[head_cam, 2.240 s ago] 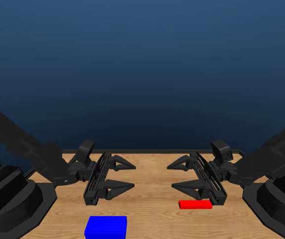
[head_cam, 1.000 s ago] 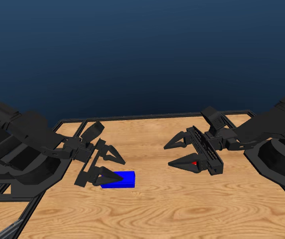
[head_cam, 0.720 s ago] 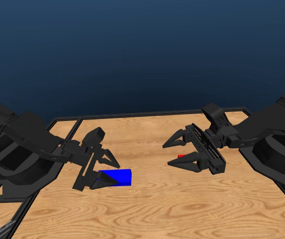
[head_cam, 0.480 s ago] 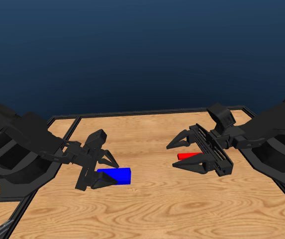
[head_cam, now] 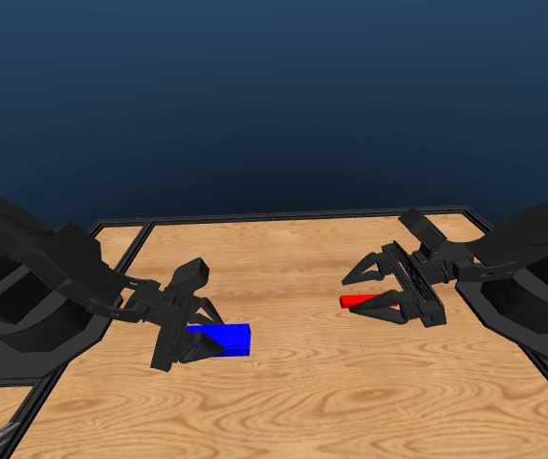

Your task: Insert peg into socket

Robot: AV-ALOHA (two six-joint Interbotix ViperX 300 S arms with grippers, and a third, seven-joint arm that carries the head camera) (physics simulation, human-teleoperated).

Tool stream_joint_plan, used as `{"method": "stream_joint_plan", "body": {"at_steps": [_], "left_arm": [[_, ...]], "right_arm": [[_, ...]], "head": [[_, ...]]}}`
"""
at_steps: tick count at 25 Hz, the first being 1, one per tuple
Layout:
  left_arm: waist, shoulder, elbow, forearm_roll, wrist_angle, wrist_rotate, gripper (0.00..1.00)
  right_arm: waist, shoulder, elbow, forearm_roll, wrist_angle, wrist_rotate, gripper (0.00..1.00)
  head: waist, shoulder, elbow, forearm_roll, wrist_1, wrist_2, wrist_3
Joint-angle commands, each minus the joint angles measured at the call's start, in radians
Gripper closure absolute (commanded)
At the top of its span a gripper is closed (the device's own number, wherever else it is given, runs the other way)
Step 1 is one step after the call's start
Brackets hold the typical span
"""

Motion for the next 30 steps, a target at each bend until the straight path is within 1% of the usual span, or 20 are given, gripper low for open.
{"method": "stream_joint_plan", "body": {"at_steps": [1,3,5,7,8,10,12,14,15,17,18,19,20,22,24,25,26,27,28,30], "left_arm": [[-0.054,-0.011,0.001,-0.011,-0.026,-0.021,1.00],[-0.046,-0.011,-0.010,-0.004,-0.041,-0.006,1.00],[-0.049,-0.010,-0.005,-0.006,-0.021,0.001,1.00],[-0.050,-0.007,-0.002,-0.004,-0.034,-0.003,1.00],[-0.048,-0.019,-0.006,-0.004,-0.037,-0.002,1.00],[-0.043,-0.025,-0.007,-0.006,-0.033,-0.001,1.00],[-0.050,-0.025,-0.009,-0.004,-0.039,0.000,1.00],[-0.055,-0.019,-0.006,-0.001,-0.034,-0.001,1.00],[-0.053,-0.026,-0.015,-0.002,-0.036,-0.003,1.00],[-0.054,-0.025,-0.003,-0.003,-0.045,-0.004,1.00],[-0.049,-0.025,-0.002,-0.006,-0.039,-0.007,1.00],[-0.054,-0.030,-0.009,-0.004,-0.048,-0.006,1.00],[-0.055,-0.028,-0.004,-0.004,-0.048,-0.006,1.00],[-0.057,-0.032,-0.004,-0.005,-0.049,-0.007,1.00],[-0.062,-0.038,-0.006,-0.005,-0.048,-0.008,1.00],[-0.063,-0.038,-0.004,-0.005,-0.044,-0.008,1.00],[-0.063,-0.037,0.001,-0.007,-0.044,-0.006,1.00],[-0.064,-0.046,-0.013,-0.003,-0.040,-0.007,1.00],[-0.062,-0.051,-0.010,-0.008,-0.044,0.001,1.00],[-0.052,-0.073,-0.021,-0.011,-0.016,0.024,1.00]], "right_arm": [[-0.065,-0.059,0.034,0.032,0.116,-0.030,0.00],[-0.089,-0.056,0.062,0.037,0.200,-0.021,0.00],[-0.096,-0.068,0.062,0.039,0.245,-0.016,0.00],[-0.108,-0.068,0.081,0.024,0.288,-0.002,0.00],[-0.110,-0.053,0.084,0.025,0.313,-0.001,0.00],[-0.112,-0.052,0.073,0.023,0.321,0.010,0.00],[-0.115,-0.029,0.095,0.016,0.343,0.018,0.00],[-0.122,-0.031,0.097,0.013,0.346,0.031,0.00],[-0.124,-0.021,0.111,0.003,0.358,0.038,0.00],[-0.126,0.008,0.111,0.002,0.366,0.044,0.00],[-0.125,0.038,0.108,-0.003,0.387,0.041,0.00],[-0.129,0.064,0.107,-0.002,0.398,0.035,0.44],[-0.133,0.079,0.108,-0.002,0.397,0.021,1.00],[-0.146,0.106,0.106,0.006,0.395,-0.006,1.00],[-0.144,0.086,0.099,0.009,0.368,-0.015,1.00],[-0.140,0.091,0.127,0.020,0.359,-0.036,1.00],[-0.140,0.072,0.128,0.018,0.363,-0.052,1.00],[-0.140,0.055,0.104,0.024,0.350,-0.058,1.00],[-0.133,0.054,0.112,0.024,0.372,-0.070,1.00],[-0.118,-0.002,0.040,0.004,0.425,-0.072,1.00]], "head": [[-0.009,-0.003,-0.011,-0.006,-0.019,-0.012,-0.028],[-0.022,-0.003,-0.011,-0.013,-0.023,-0.021,-0.056],[-0.033,-0.003,-0.011,-0.018,-0.026,-0.027,-0.072],[-0.046,-0.007,-0.011,-0.024,-0.012,-0.029,-0.103],[-0.055,-0.008,-0.011,-0.030,-0.007,-0.042,-0.114],[-0.066,-0.009,-0.011,-0.037,-0.004,-0.055,-0.130],[-0.079,-0.009,-0.012,-0.044,-0.008,-0.070,-0.141],[-0.086,-0.008,-0.012,-0.047,-0.009,-0.077,-0.147],[-0.089,-0.008,-0.012,-0.049,-0.009,-0.080,-0.150],[-0.093,-0.008,-0.012,-0.051,-0.010,-0.085,-0.151],[-0.093,-0.008,-0.013,-0.052,-0.012,-0.087,-0.149],[-0.094,-0.007,-0.013,-0.051,-0.014,-0.087,-0.148],[-0.094,-0.007,-0.014,-0.052,-0.016,-0.090,-0.146],[-0.095,-0.008,-0.014,-0.052,-0.019,-0.091,-0.143],[-0.093,-0.007,-0.015,-0.051,-0.021,-0.091,-0.135],[-0.091,-0.007,-0.015,-0.050,-0.022,-0.089,-0.130],[-0.090,-0.007,-0.016,-0.049,-0.021,-0.086,-0.127],[-0.089,-0.007,-0.016,-0.048,-0.022,-0.085,-0.125],[-0.087,-0.007,-0.015,-0.047,-0.023,-0.082,-0.121],[-0.083,-0.008,-0.015,-0.044,-0.022,-0.078,-0.113]]}}
